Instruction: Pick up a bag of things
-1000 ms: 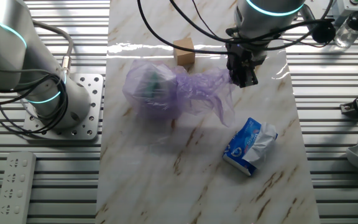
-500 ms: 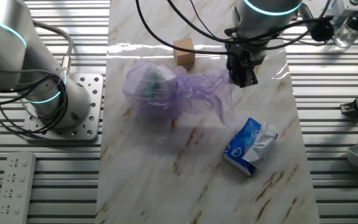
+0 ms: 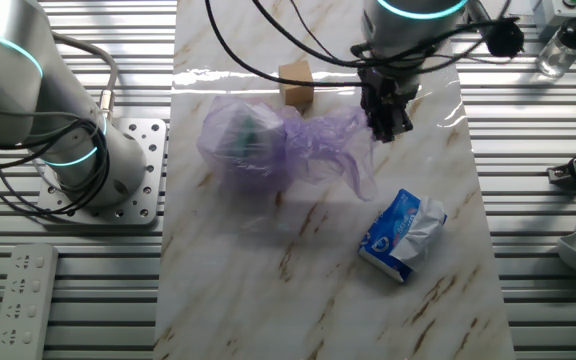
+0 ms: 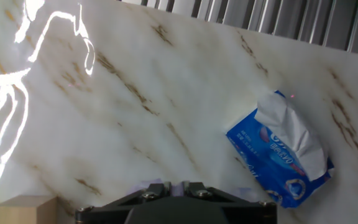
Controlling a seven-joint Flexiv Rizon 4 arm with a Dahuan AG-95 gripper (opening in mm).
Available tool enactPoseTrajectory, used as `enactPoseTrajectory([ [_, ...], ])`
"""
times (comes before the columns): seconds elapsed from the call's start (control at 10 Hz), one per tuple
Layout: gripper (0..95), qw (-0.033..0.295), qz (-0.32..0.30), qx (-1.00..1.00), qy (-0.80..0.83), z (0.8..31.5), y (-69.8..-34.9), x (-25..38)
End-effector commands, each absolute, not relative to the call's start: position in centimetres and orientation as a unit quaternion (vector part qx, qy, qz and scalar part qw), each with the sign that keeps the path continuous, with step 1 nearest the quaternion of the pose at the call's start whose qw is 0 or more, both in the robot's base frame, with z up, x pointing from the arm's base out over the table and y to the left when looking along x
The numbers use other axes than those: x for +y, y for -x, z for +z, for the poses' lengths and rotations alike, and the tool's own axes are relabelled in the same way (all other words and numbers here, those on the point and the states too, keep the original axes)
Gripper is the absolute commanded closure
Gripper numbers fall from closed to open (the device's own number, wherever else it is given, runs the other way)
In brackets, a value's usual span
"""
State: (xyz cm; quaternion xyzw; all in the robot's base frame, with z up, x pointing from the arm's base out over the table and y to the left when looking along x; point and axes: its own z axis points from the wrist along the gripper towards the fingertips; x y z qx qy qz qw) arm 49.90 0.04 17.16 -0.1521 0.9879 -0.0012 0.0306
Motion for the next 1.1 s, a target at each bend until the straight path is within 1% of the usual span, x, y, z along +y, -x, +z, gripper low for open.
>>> enactPoseTrajectory([
  [0.1, 19.0, 0.045, -0.018, 0.983, 0.177, 17.0, -50.0, 0.0],
  [0.2, 19.0, 0.05, -0.022, 0.982, 0.183, 17.1, -50.1, 0.0],
  [0.3, 0.0, 0.056, -0.044, 0.977, 0.202, 17.1, -50.1, 0.0],
  [0.6, 0.0, 0.068, -0.046, 0.975, 0.208, 17.4, -50.4, -0.1],
  [0.7, 19.0, 0.061, -0.043, 0.975, 0.21, 17.7, -50.7, -0.4],
  [1.0, 19.0, 0.022, -0.029, 0.978, 0.203, 19.5, -52.7, -1.2],
  [1.1, 19.0, 0.008, -0.012, 0.982, 0.19, 19.8, -53.1, -1.1],
])
